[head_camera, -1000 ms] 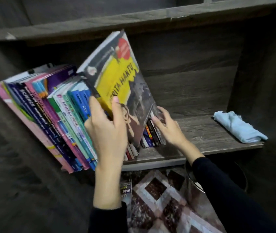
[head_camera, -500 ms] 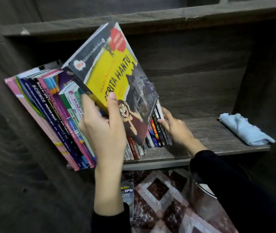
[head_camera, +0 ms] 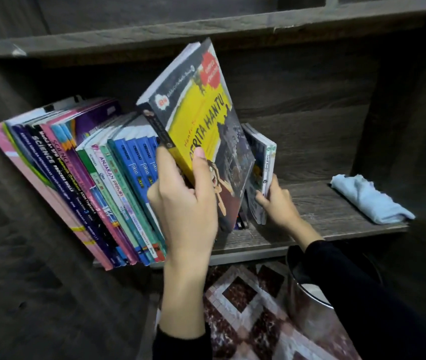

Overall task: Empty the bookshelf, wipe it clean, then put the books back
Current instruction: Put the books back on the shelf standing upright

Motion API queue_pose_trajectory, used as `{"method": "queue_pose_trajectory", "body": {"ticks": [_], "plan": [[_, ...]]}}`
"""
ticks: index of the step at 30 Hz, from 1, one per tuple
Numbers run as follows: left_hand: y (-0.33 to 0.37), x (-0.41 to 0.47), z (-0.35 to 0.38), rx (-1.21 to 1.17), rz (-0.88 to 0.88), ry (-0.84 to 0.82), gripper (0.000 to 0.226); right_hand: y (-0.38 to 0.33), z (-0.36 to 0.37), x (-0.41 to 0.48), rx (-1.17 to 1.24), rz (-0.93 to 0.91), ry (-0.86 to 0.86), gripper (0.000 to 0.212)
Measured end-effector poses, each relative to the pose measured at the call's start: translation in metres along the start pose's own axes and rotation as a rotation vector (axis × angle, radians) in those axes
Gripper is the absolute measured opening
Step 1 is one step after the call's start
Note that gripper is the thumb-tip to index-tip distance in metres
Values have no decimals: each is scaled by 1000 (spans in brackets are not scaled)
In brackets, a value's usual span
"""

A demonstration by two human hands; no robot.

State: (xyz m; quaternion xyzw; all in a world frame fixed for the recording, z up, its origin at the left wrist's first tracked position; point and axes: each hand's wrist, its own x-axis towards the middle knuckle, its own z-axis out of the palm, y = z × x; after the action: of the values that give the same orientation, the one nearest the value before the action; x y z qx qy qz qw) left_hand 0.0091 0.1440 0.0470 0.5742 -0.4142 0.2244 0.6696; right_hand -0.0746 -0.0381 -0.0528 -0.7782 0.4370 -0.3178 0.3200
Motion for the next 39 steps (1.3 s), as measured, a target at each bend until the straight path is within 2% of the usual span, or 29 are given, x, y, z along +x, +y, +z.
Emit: {"method": "queue_pose_trajectory", "body": {"ticks": [3, 11, 16, 25, 28, 30, 32, 35, 37, 39], "plan": [[-3, -9, 14, 46, -13, -74, 18, 5, -3, -1, 52, 17, 45, 44], [-42, -44, 58, 175, -9, -281, 44, 13, -3, -2, 146, 55, 161, 35], [-56, -60, 80, 286, 18, -333, 31, 15, 2, 0, 117, 69, 151, 36], [-72, -69, 94, 321, -70, -344, 35, 16, 5, 4, 50, -1, 64, 49], [-78, -69, 93, 348, -140, -371, 51, 10, 11, 7, -52, -23, 2, 55], [-79, -71, 88, 307, -224, -435, 66, 3, 15, 9, -137, -62, -55, 58], [-83, -73, 79, 220, -274, -584, 70, -1, 15, 12, -184, -94, -103, 57], [-94, -69, 67, 69, -306, -706, 81, 3, 10, 19, -141, -122, -131, 57], [-97, -65, 66, 49, -366, -722, 88, 9, 6, 19, -80, -145, -162, 57], [-96, -64, 68, 56, -412, -692, 83, 16, 5, 16, 84, -143, -195, 62]]}}
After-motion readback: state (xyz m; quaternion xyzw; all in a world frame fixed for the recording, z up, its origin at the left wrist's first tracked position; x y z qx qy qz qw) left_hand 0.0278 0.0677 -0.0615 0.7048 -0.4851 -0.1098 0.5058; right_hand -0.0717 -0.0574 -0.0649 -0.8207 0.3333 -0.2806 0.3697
